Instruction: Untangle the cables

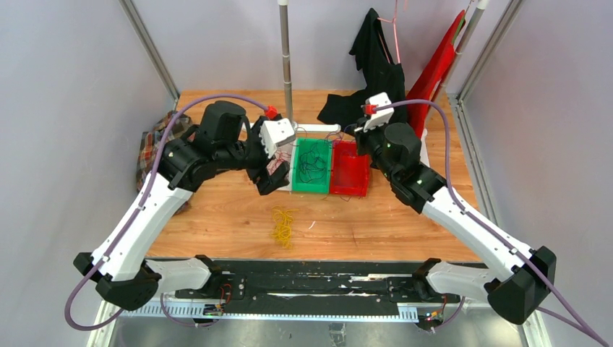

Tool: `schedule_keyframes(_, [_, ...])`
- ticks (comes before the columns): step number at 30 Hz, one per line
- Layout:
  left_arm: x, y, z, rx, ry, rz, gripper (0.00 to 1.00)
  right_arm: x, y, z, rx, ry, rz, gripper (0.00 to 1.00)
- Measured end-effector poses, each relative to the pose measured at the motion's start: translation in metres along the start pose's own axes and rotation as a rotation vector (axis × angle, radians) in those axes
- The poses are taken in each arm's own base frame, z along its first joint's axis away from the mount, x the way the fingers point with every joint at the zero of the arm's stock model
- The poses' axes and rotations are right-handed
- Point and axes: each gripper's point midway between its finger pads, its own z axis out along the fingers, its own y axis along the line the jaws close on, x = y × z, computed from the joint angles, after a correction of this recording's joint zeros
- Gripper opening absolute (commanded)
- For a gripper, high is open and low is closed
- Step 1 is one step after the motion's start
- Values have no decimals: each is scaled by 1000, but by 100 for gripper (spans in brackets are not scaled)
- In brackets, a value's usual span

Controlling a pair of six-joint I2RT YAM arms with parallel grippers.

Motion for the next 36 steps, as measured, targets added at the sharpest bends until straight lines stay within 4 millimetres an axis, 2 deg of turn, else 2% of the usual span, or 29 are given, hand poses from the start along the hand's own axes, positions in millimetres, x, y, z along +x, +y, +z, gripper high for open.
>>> schedule_keyframes(5, [35,3,1,-17,125,-17,98,24,-38,10,128,46,3,1])
schedule_keyframes(10, [68,16,-2,-52,226,-72,98,52,-49,26,189,77,-9,1])
schedule_keyframes(13, [77,25,-8,-81,250,-96,98,72,-52,40,210,113,-24,1])
schedule_keyframes(16, [80,29,-12,-96,256,-104,98,92,-54,54,228,150,-53,1])
schedule_keyframes(21, [81,29,-15,-95,258,-97,98,111,-59,61,257,192,-94,1])
schedule_keyframes(24, [82,28,-15,-91,264,-88,98,123,-64,55,286,206,-103,1])
schedule_keyframes(27, [83,29,-15,-88,267,-74,98,150,-70,42,316,263,-118,1])
schedule_keyframes(31, [83,29,-15,-85,267,-64,98,175,-74,30,343,332,-118,1])
schedule_keyframes(34, [83,29,-15,-84,267,-63,98,181,-75,27,355,355,-106,7])
schedule_keyframes(36, [83,29,-15,-84,268,-64,98,185,-74,27,355,367,-95,18])
